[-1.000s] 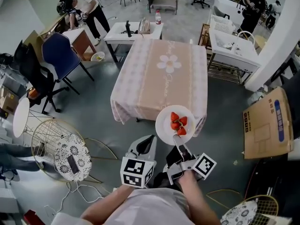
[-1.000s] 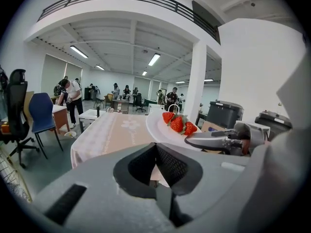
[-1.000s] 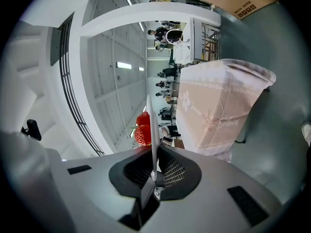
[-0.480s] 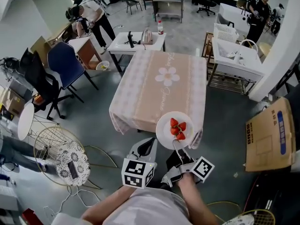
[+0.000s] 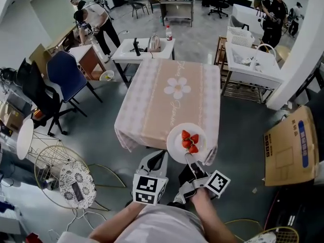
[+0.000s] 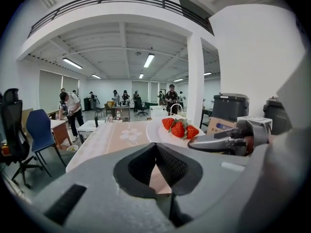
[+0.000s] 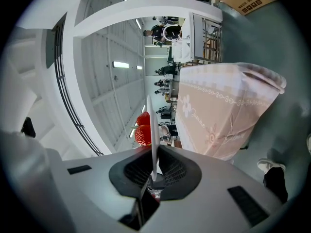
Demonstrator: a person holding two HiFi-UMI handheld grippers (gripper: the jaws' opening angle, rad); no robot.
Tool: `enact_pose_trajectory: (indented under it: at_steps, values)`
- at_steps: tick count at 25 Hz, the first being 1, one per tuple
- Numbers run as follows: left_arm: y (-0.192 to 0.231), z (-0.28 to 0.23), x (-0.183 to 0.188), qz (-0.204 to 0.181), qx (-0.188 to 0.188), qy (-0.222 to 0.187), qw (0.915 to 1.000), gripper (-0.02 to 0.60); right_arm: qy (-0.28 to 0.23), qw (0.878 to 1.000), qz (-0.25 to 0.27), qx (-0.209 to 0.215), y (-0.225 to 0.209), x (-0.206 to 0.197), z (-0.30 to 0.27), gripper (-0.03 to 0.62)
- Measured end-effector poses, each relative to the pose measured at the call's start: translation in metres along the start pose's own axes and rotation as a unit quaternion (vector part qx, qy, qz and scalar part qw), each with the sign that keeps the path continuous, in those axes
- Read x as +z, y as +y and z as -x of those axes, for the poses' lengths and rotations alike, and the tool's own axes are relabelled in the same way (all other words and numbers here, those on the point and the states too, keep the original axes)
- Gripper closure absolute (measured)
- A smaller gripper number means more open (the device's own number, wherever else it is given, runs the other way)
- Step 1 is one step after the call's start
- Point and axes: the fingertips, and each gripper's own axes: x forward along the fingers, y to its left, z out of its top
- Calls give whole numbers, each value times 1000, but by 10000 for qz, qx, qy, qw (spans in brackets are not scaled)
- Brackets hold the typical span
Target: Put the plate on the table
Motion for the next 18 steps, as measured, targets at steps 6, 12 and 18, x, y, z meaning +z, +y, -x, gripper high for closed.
enact_pose_trajectory:
  at_steps: [6,12,18]
  values:
    - [26,-28,-2,59,-371,94,9992,577,-121,9998,142,-83,-1,8,-32,576]
    - [65,-57,-1,252,-561,114,9980,577,-147,9995,196,-199,-8,9,-76,576]
    - [122,-76,11,261,-611,21,9978,577,-165,9991,228,-330,-6,-1,-133,576]
